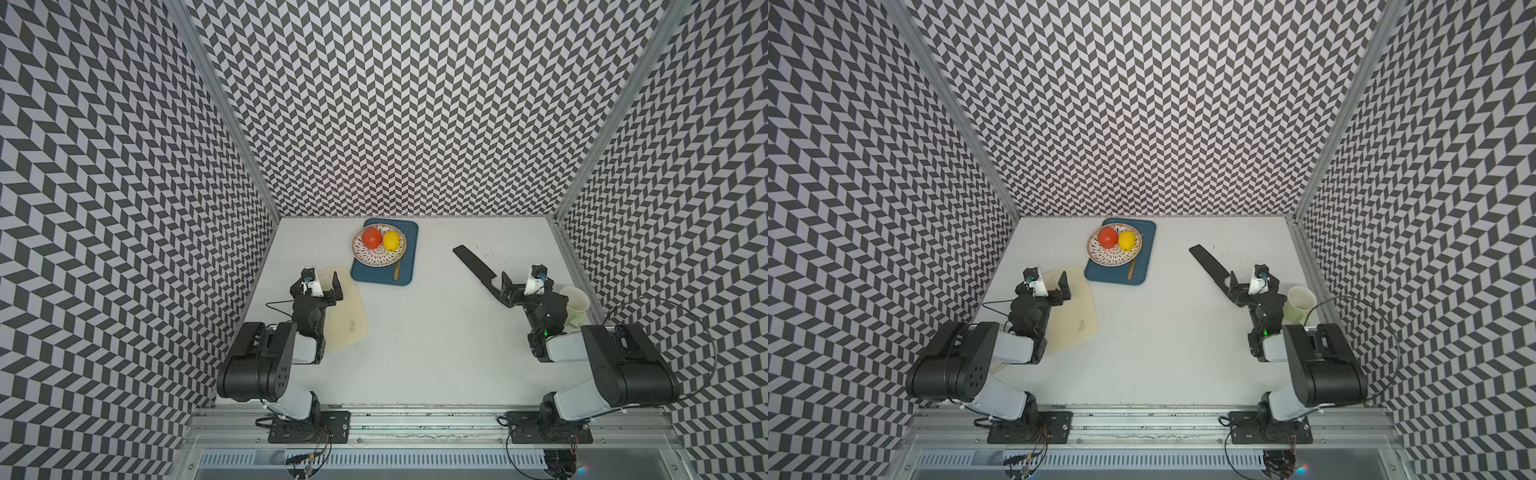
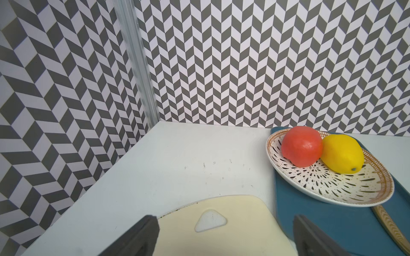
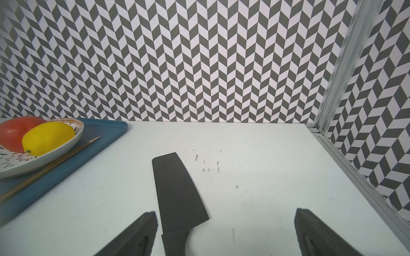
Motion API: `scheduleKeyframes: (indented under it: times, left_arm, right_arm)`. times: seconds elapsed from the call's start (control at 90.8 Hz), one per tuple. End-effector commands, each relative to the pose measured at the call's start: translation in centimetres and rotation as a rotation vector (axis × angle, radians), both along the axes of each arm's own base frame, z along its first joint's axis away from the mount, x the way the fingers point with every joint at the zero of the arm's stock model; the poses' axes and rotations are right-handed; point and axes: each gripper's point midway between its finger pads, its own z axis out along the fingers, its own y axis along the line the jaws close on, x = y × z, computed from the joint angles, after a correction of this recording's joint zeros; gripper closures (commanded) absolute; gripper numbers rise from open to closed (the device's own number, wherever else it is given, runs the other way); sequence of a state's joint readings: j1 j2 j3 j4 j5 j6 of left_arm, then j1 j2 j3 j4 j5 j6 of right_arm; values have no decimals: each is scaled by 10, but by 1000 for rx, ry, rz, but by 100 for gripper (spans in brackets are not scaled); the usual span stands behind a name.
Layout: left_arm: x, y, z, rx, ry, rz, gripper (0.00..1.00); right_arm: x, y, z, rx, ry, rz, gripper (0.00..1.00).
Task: Align the knife with the edge of the cutting board
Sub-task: Move the work surface to the center of the board.
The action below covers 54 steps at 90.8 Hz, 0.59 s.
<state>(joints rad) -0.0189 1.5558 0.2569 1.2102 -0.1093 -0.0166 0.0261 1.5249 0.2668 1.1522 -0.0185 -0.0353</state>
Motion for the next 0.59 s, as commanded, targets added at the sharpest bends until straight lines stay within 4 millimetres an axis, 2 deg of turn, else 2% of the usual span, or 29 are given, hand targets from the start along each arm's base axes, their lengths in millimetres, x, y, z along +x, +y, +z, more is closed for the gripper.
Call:
scheduleKeyframes:
  times: [0.0, 0.584]
  left_arm:
    - [3, -2, 9, 10, -26, -18, 0]
    - [3, -2, 9, 8, -25, -24, 0]
  right_arm:
    - [4, 0, 13, 8, -46, -5, 0]
    - [5, 0, 13, 11, -45, -4, 0]
